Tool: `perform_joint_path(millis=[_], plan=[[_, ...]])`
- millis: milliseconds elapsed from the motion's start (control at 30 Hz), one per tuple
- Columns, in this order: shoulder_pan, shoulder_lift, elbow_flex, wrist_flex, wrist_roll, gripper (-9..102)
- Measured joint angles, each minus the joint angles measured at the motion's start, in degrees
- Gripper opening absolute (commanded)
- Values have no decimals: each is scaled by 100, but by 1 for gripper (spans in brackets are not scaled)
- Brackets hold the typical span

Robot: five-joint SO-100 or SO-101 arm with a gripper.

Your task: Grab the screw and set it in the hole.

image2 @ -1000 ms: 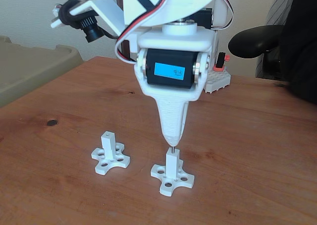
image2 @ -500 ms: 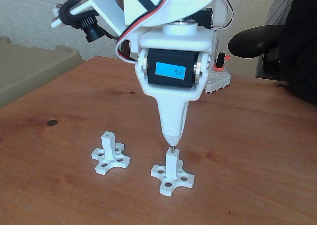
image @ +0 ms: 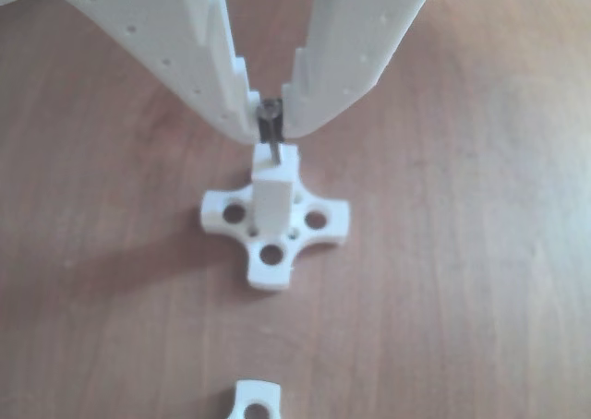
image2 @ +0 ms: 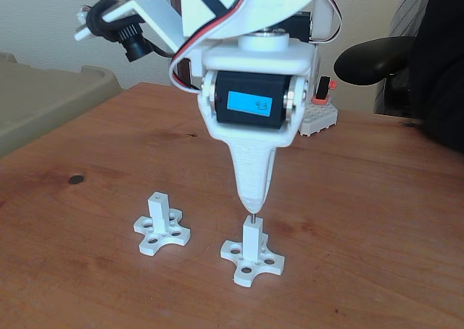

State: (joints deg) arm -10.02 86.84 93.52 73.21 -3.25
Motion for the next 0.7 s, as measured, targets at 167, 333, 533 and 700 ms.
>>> perform_joint_path(millis=[167, 333, 533, 700], plan=[[0, 0, 26, 18, -53, -4], [0, 0, 35, 0, -53, -4], [0, 0, 88, -158, -53, -4], [0, 9, 97, -237, -53, -4]])
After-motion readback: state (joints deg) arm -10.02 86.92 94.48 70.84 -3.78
